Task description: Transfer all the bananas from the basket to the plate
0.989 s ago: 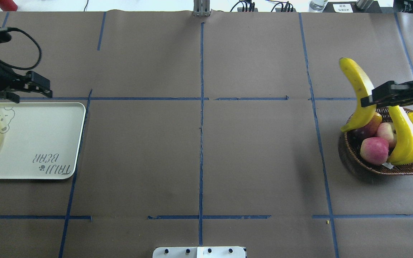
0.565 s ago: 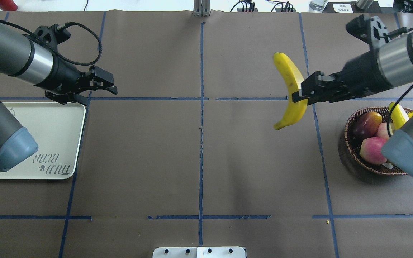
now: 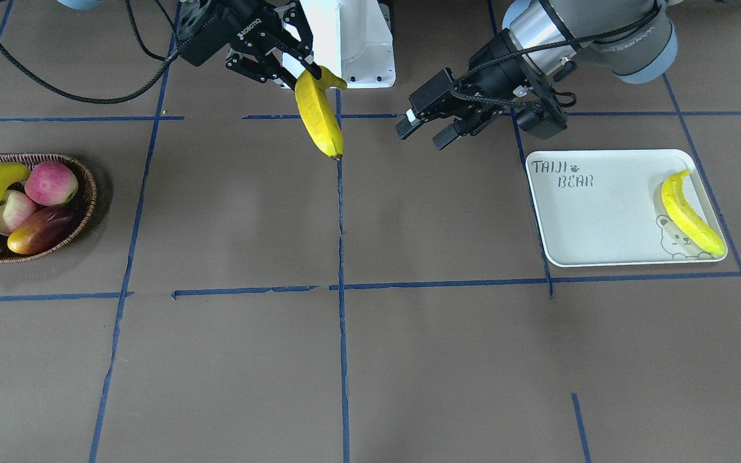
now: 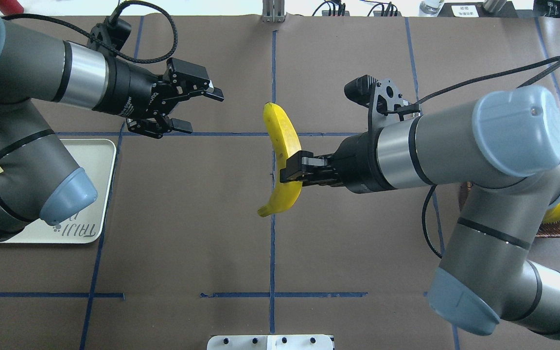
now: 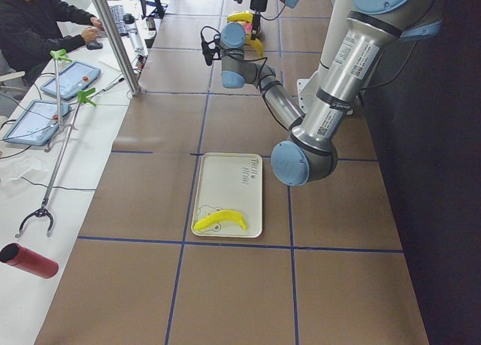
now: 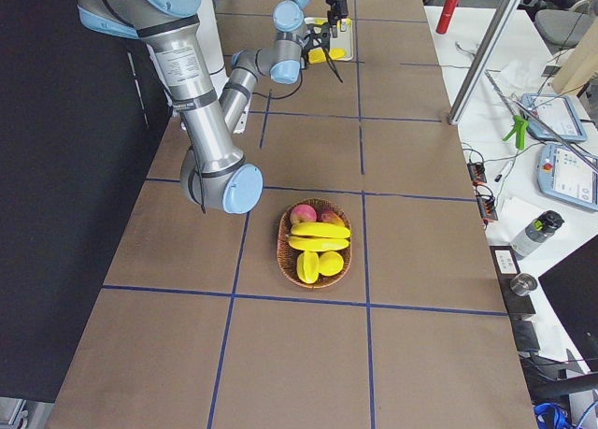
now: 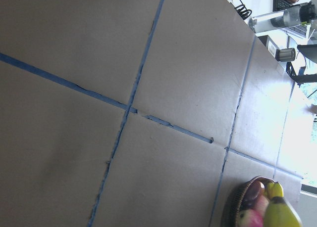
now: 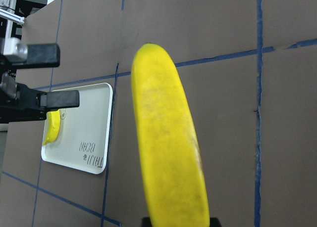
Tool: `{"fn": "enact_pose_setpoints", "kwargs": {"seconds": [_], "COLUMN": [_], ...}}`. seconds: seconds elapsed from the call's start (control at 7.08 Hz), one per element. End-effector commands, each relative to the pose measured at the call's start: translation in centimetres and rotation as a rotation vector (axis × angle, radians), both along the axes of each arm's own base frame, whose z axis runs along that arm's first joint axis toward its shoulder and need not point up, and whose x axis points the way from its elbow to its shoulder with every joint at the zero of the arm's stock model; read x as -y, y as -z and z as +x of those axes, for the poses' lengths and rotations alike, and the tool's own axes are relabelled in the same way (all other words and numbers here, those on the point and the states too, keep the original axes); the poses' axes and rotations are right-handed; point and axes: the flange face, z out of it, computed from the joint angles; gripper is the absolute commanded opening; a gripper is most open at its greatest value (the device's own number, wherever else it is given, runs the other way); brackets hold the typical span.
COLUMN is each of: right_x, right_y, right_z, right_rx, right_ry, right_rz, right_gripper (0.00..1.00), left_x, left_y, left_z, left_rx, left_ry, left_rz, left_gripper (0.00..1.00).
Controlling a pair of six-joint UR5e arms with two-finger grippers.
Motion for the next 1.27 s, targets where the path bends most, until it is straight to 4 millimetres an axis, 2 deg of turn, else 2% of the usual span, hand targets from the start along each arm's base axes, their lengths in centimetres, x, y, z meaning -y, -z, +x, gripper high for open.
{"fn": "enact_pose_setpoints", "kwargs": {"seconds": [0.0,0.14,0.57,0.71,0.85,0.99,1.13], "right_x": [-1.6,-1.7,-1.7,-1.8,-1.8,-1.8,-1.8], "right_y": [0.5,0.5,0.8,0.9,1.0,1.1,1.1], "right_z": [-1.6,-1.8,-1.8,-1.7,-1.6,-1.6,-1.6], "right_rx": [0.018,0.018,0.025,0.027,0.03,0.031,0.031], "right_ry": [-0.002,0.002,0.002,0.002,0.002,0.002,0.002], "right_rz": [0.014,0.014,0.016,0.018,0.019,0.02,0.02], "right_gripper": [0.02,0.02,0.02,0.02,0.02,0.02,0.2], "left_x": [-1.5,-2.3,-5.6,-5.7,-5.9,-6.2,-6.2], "left_y": [3.2,4.5,5.1,5.1,5.1,4.8,4.8], "left_z": [2.1,3.0,7.3,7.4,7.5,7.9,8.0], "left_rx": [-0.041,-0.058,-0.067,-0.068,-0.071,-0.065,-0.064], "left_ry": [-0.045,-0.065,-0.088,-0.086,-0.091,-0.1,-0.1], "left_rz": [0.023,0.037,0.04,0.04,0.045,0.05,0.049], "left_gripper": [0.99,0.99,0.99,0.96,0.2,0.0,0.0]}}
